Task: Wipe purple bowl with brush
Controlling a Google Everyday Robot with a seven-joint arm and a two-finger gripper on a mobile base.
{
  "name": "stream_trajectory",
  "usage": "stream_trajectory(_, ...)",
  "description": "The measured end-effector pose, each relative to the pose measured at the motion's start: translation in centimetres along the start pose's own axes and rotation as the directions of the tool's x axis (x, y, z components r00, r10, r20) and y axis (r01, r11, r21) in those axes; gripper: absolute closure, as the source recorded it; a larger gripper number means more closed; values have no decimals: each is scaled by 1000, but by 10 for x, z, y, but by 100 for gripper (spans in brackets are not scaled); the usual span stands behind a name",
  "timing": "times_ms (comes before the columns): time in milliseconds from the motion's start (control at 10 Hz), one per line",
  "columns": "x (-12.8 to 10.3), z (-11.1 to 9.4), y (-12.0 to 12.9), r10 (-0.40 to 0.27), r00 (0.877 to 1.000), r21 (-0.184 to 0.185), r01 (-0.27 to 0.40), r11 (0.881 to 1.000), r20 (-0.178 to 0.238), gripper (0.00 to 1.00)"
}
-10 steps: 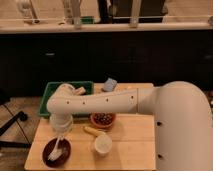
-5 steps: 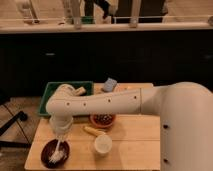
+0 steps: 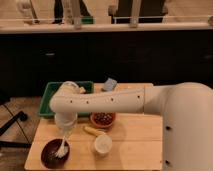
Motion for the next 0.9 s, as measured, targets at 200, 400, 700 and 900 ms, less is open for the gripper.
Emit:
stream_trajectory(200, 4, 2, -7, -13, 1000, -3, 13, 1000, -6, 100)
stream_trajectory(400, 5, 7, -16, -29, 1000, -4, 29, 1000, 0, 100)
stream_trajectory(700, -4, 9, -21, -53, 998, -1, 53, 999, 25, 100)
stream_trajectory(900, -13, 7, -20, -65, 997, -1, 65, 998, 40, 100)
